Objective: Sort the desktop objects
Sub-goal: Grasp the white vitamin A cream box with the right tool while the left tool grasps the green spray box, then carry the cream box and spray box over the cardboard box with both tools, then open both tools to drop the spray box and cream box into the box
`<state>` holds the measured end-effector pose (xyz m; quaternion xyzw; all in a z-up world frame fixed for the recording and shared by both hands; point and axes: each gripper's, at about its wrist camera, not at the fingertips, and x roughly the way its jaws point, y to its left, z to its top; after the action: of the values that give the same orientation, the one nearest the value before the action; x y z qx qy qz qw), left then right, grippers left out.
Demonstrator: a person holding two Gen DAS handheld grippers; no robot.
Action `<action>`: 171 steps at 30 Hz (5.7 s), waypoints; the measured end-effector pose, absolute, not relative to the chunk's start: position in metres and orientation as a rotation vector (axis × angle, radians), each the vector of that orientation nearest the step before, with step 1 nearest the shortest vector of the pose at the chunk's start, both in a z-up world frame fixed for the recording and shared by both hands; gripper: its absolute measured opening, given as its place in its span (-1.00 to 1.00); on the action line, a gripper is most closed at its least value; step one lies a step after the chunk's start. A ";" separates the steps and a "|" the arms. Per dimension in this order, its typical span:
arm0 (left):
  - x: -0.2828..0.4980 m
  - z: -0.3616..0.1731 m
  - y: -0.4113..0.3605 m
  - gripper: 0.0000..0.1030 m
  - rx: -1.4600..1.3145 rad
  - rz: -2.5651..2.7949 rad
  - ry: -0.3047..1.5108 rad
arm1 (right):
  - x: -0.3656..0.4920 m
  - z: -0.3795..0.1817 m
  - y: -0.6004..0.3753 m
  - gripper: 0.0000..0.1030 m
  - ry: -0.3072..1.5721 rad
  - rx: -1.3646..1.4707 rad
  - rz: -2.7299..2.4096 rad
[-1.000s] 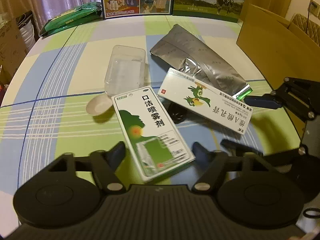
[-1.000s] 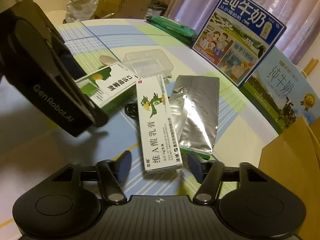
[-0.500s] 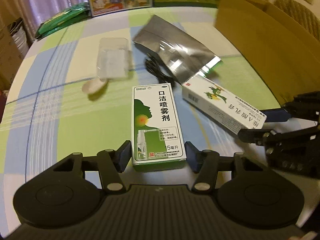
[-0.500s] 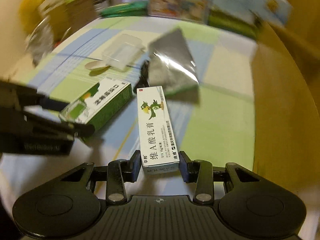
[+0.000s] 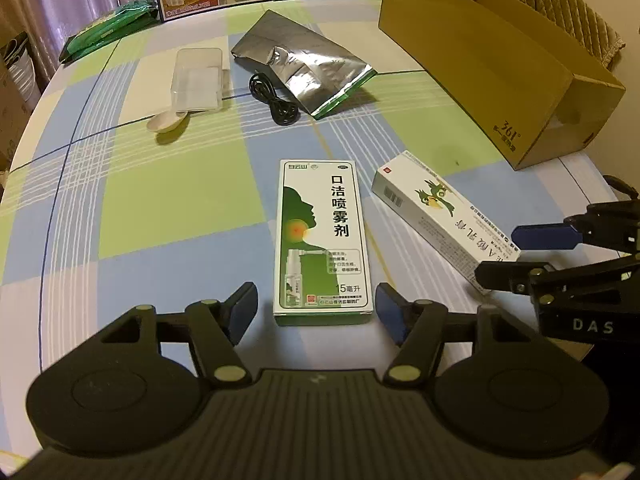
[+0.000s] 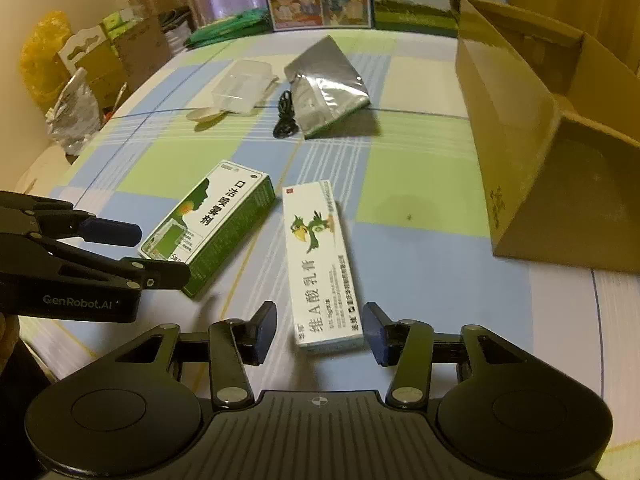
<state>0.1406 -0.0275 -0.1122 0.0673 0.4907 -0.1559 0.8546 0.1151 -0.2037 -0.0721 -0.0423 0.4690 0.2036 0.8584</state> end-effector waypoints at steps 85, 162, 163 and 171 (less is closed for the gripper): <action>0.109 -0.035 -0.087 -0.01 0.112 -0.396 0.854 | 0.078 0.016 -0.259 -0.31 0.684 -0.079 0.298; 0.253 -0.001 -0.254 0.12 0.096 -0.566 0.773 | 0.232 0.042 -0.413 -0.31 0.702 -0.028 0.118; 0.252 -0.001 -0.252 0.12 0.099 -0.564 0.772 | 0.233 0.043 -0.413 -0.31 0.701 -0.026 0.120; 0.250 0.001 -0.243 0.12 0.097 -0.545 0.765 | 0.236 0.045 -0.404 -0.31 0.686 -0.007 0.147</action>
<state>0.2496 -0.2426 0.0007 0.0468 0.3685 -0.2625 0.8905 0.2358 -0.4038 0.0454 -0.0035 0.3361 0.0718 0.9391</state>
